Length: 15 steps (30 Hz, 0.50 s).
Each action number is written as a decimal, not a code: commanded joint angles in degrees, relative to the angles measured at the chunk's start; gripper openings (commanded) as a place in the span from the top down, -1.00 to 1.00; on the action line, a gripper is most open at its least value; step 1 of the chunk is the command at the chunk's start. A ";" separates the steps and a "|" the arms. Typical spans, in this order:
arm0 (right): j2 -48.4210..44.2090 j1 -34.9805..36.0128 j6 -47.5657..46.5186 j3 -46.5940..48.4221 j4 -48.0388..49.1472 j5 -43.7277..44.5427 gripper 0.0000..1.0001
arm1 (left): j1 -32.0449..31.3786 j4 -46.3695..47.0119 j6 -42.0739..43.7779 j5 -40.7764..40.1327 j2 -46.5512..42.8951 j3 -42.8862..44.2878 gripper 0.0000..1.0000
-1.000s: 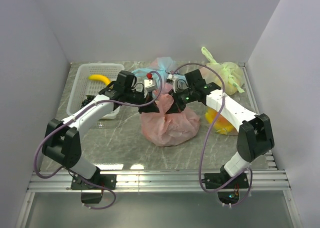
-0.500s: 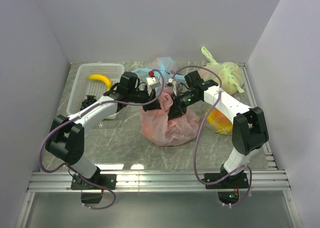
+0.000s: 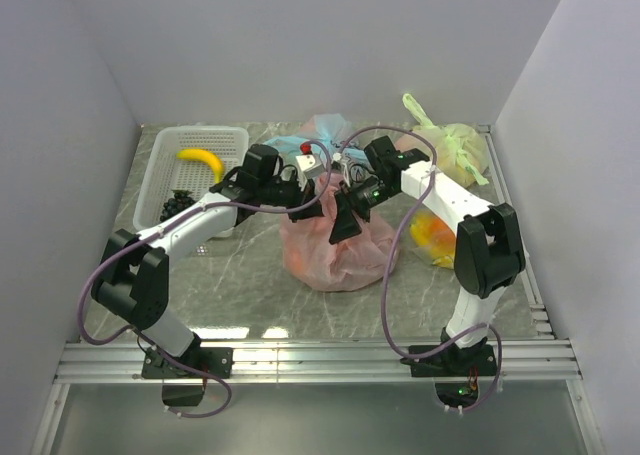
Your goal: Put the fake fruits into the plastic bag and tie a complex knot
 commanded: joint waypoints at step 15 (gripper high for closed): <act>-4.34 -1.20 10.42 -4.80 13.92 3.69 1.00 | -0.37 -1.24 -2.76 3.69 -4.75 1.87 0.65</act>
